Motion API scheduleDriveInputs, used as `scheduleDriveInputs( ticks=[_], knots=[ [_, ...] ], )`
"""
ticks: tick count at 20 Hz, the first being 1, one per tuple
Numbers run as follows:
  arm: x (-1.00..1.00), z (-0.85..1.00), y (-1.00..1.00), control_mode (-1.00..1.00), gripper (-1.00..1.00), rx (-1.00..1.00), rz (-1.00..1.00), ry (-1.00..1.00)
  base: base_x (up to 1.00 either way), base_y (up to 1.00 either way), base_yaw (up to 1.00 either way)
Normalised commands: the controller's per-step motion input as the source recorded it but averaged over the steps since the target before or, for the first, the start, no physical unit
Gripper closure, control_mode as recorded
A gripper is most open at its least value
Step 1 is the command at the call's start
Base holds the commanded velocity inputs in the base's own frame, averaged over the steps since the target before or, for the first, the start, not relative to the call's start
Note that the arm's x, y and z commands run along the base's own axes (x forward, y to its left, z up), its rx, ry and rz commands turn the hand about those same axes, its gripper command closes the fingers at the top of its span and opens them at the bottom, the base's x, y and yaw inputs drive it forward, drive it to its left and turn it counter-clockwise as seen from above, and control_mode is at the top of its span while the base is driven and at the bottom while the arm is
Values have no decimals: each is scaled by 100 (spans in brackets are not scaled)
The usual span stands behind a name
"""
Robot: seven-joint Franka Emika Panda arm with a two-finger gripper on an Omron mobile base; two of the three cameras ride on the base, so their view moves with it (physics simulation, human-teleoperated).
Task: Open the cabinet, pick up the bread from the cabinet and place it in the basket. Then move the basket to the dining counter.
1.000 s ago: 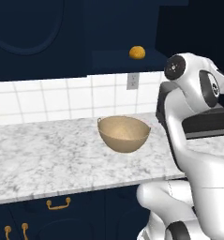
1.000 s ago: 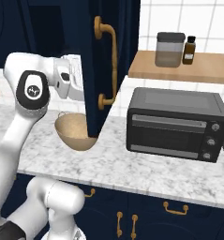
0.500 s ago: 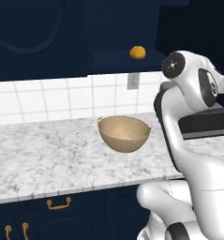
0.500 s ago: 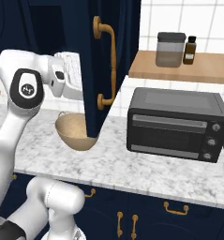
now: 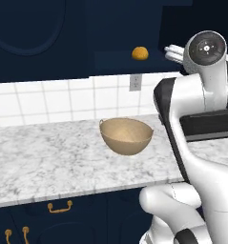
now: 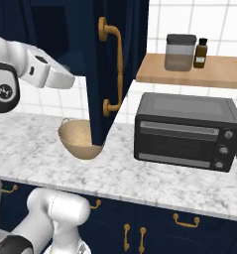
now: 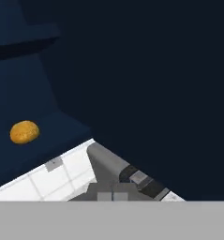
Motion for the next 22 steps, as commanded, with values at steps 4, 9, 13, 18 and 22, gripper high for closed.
scheduleDriveInputs(
  ticks=[4, 9, 13, 18, 22],
  knots=[
    [-4, 0, 45, -100, 100, 3, 58, 4, 0, 0, 0],
    [21, 0, 34, -100, 100, 0, 30, -9, 0, 0, 0],
    [50, -3, 17, -100, 100, -1, 14, 0, 0, 0, 0],
    [43, -5, -2, -100, -100, -14, 6, 0, 0, 0, 0],
    [44, -1, 0, -100, -100, -17, 0, 0, 0, 0, 0]
  ],
)
